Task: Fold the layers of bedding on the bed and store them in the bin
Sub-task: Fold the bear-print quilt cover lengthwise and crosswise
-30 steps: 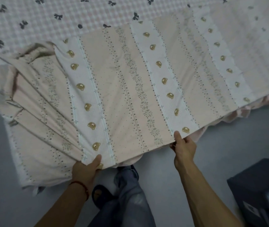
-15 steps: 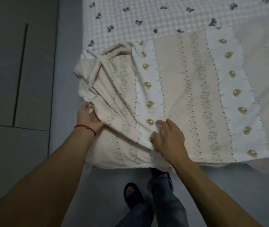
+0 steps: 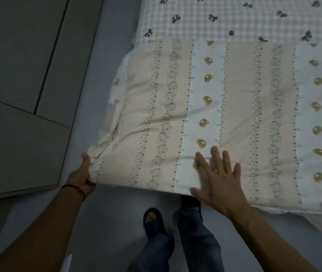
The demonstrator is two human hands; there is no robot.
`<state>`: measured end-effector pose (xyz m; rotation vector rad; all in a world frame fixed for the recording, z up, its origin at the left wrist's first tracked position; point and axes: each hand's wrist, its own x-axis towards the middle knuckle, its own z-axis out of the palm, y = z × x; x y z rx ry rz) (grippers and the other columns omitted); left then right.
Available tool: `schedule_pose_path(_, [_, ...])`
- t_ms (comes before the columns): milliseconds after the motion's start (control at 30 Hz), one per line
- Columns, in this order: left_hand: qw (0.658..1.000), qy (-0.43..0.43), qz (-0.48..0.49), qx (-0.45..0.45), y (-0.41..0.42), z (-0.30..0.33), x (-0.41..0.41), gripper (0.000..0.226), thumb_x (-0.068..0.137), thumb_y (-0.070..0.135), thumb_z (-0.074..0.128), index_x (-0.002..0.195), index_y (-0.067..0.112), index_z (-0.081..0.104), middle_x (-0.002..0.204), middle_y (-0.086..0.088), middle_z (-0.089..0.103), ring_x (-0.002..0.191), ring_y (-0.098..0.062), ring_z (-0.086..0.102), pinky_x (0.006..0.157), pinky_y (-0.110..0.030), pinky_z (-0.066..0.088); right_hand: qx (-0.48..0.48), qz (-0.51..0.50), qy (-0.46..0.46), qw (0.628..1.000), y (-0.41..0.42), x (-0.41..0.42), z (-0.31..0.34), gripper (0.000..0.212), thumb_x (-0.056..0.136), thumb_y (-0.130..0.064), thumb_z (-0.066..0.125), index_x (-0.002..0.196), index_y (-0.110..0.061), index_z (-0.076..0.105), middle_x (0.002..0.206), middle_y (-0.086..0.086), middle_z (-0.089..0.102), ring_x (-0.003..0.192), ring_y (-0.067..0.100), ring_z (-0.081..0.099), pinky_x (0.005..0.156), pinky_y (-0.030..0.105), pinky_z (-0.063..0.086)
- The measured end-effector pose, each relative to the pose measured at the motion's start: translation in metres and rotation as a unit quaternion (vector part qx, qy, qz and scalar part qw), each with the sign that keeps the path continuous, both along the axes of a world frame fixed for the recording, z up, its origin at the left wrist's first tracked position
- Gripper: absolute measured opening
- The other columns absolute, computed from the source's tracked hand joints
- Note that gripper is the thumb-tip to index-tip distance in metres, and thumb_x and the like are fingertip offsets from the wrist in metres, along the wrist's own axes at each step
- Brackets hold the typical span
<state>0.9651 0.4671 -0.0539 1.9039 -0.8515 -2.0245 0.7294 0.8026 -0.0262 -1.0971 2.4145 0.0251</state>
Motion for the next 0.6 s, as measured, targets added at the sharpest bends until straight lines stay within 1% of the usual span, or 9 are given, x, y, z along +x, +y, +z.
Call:
schedule_pose_path(33, [1.0, -0.005, -0.011, 0.003, -0.002, -0.005, 0.009, 0.056, 0.086, 0.058, 0.061, 0.127, 0.02, 0.064, 0.138, -0.009, 0.062, 0.129, -0.026, 0.057, 0.109, -0.044, 0.044, -0.007, 0.013, 0.018, 1.0, 0.003, 0.003, -0.003, 0.109, 0.075, -0.066, 0.074, 0.161, -0.034, 0.016, 0.169, 0.018, 0.012, 0.151, 0.05, 0.017, 0.107, 0.077, 0.03])
schedule_pose_path(100, [1.0, 0.011, -0.01, -0.012, -0.009, -0.003, 0.013, 0.041, 0.095, 0.038, 0.062, 0.128, 0.014, 0.063, 0.138, -0.012, 0.061, 0.127, -0.028, 0.059, 0.108, -0.044, 0.044, -0.036, 0.024, 0.055, 0.998, 0.008, 0.006, -0.007, 0.103, 0.07, -0.039, 0.087, 0.158, -0.032, 0.032, 0.166, 0.017, 0.025, 0.148, 0.048, 0.028, 0.104, 0.074, 0.034])
schedule_pose_path(167, [0.998, 0.04, 0.014, -0.046, -0.019, 0.004, 0.01, 0.028, 0.104, 0.025, 0.052, 0.126, 0.012, 0.063, 0.133, -0.014, 0.064, 0.119, -0.026, 0.063, 0.105, -0.043, 0.048, -0.07, 0.047, 0.094, 0.992, 0.013, 0.009, -0.008, 0.092, 0.071, -0.037, 0.087, 0.152, -0.03, 0.045, 0.163, 0.017, 0.033, 0.145, 0.045, 0.034, 0.104, 0.071, 0.034])
schedule_pose_path(233, [0.993, 0.074, 0.047, -0.076, -0.026, 0.01, 0.01, 0.032, 0.107, 0.022, 0.045, 0.133, 0.01, 0.059, 0.129, -0.012, 0.066, 0.115, -0.024, 0.066, 0.099, -0.042, 0.054, -0.071, 0.072, 0.109, 0.989, 0.018, 0.012, -0.009, 0.096, 0.068, -0.046, 0.087, 0.153, -0.03, 0.045, 0.163, 0.016, 0.031, 0.147, 0.043, 0.032, 0.106, 0.07, 0.03])
schedule_pose_path(333, [0.986, 0.081, 0.118, -0.089, -0.023, 0.005, 0.025, 0.037, 0.107, 0.024, 0.044, 0.141, 0.014, 0.054, 0.129, -0.005, 0.067, 0.117, -0.021, 0.066, 0.092, -0.036, 0.058, -0.081, 0.069, 0.104, 0.989, 0.025, 0.02, -0.013, 0.093, 0.068, -0.033, 0.087, 0.152, -0.029, 0.047, 0.162, 0.015, 0.035, 0.145, 0.042, 0.036, 0.107, 0.07, 0.029])
schedule_pose_path(433, [0.989, -0.053, 0.13, -0.037, -0.008, -0.018, 0.052, 0.035, 0.106, 0.021, 0.044, 0.138, 0.012, 0.057, 0.116, -0.002, 0.067, 0.107, -0.021, 0.066, 0.076, -0.032, 0.061, -0.12, 0.072, 0.111, 0.984, 0.033, 0.027, -0.019, 0.074, 0.075, -0.012, 0.075, 0.145, -0.022, 0.055, 0.152, 0.021, 0.047, 0.136, 0.043, 0.044, 0.106, 0.071, 0.031])
schedule_pose_path(500, [0.982, -0.165, 0.096, 0.015, 0.0, -0.027, 0.06, 0.032, 0.108, 0.015, 0.038, 0.134, 0.005, 0.052, 0.107, -0.006, 0.056, 0.091, -0.021, 0.057, 0.077, -0.035, 0.056, -0.124, 0.11, 0.078, 0.983, 0.035, 0.03, -0.017, 0.063, 0.072, -0.018, 0.076, 0.133, -0.02, 0.063, 0.146, 0.023, 0.051, 0.134, 0.045, 0.047, 0.108, 0.071, 0.029])
schedule_pose_path(533, [0.974, -0.217, 0.059, 0.023, 0.001, -0.025, 0.055, 0.033, 0.108, 0.014, 0.04, 0.138, 0.004, 0.049, 0.112, -0.007, 0.054, 0.091, -0.024, 0.054, 0.078, -0.04, 0.053, -0.137, 0.133, 0.056, 0.98, 0.033, 0.031, -0.015, 0.05, 0.074, -0.026, 0.074, 0.123, -0.02, 0.067, 0.142, 0.02, 0.054, 0.131, 0.044, 0.05, 0.109, 0.067, 0.029])
schedule_pose_path(600, [0.939, -0.323, -0.065, -0.102, 0.002, -0.012, 0.025, 0.041, 0.1, 0.009, 0.055, 0.14, 0.005, 0.048, 0.132, -0.012, 0.053, 0.099, -0.032, 0.056, 0.075, -0.042, 0.052, -0.181, 0.141, 0.006, 0.973, 0.025, 0.025, -0.007, 0.031, 0.082, -0.036, 0.065, 0.109, -0.023, 0.07, 0.134, 0.011, 0.059, 0.123, 0.034, 0.056, 0.111, 0.056, 0.031])
